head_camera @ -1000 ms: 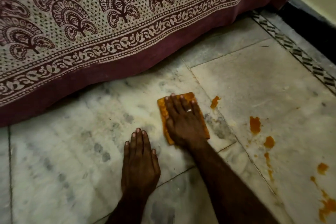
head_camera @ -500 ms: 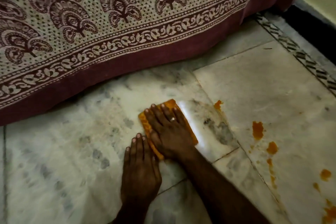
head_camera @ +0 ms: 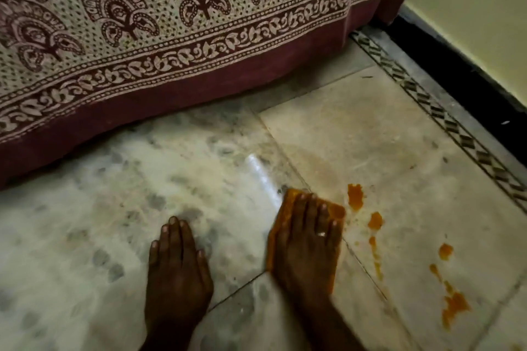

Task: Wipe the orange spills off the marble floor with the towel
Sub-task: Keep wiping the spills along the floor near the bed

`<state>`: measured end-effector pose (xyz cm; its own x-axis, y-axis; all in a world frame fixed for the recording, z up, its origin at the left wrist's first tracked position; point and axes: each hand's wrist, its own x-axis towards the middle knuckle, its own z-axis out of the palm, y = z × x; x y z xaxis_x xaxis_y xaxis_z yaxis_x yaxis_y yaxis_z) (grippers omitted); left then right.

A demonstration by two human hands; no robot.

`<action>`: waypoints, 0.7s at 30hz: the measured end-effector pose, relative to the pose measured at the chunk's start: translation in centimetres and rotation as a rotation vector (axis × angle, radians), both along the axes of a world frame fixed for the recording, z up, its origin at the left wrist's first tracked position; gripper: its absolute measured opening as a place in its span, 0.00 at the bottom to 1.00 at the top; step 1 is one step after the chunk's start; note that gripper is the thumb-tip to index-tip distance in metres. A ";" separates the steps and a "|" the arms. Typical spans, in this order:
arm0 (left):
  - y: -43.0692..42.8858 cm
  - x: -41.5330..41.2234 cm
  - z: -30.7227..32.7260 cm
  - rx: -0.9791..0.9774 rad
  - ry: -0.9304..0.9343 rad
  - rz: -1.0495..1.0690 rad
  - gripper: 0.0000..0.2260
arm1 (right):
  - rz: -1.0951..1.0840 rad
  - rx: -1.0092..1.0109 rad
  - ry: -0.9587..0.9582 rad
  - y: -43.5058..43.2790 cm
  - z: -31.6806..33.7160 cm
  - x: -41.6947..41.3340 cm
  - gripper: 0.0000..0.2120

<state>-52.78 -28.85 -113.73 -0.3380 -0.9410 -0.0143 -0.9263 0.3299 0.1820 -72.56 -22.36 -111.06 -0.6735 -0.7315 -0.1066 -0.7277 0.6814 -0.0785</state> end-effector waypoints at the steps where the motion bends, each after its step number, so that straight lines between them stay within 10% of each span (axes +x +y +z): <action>1: 0.1 0.0 0.0 -0.006 0.002 -0.001 0.28 | 0.068 -0.015 -0.025 0.0 -0.1 1.6 0.32; 6: 0.1 0.0 0.0 -0.034 -0.021 -0.011 0.28 | 0.379 -0.077 -0.063 -7.3 -0.2 0.0 0.30; 13: 0.1 0.1 -0.1 -0.018 -0.025 -0.004 0.29 | -0.008 -0.032 0.048 -5.1 -0.4 -8.3 0.31; 21: 0.5 0.0 0.2 -0.063 -0.006 -0.014 0.28 | 0.108 -0.134 0.047 1.1 -1.5 4.2 0.34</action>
<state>-52.79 -28.33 -113.51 -0.3508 -0.9355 0.0431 -0.9227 0.3531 0.1549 -68.34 -21.23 -112.60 -0.5920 -0.8055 0.0263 -0.8012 0.5846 -0.1276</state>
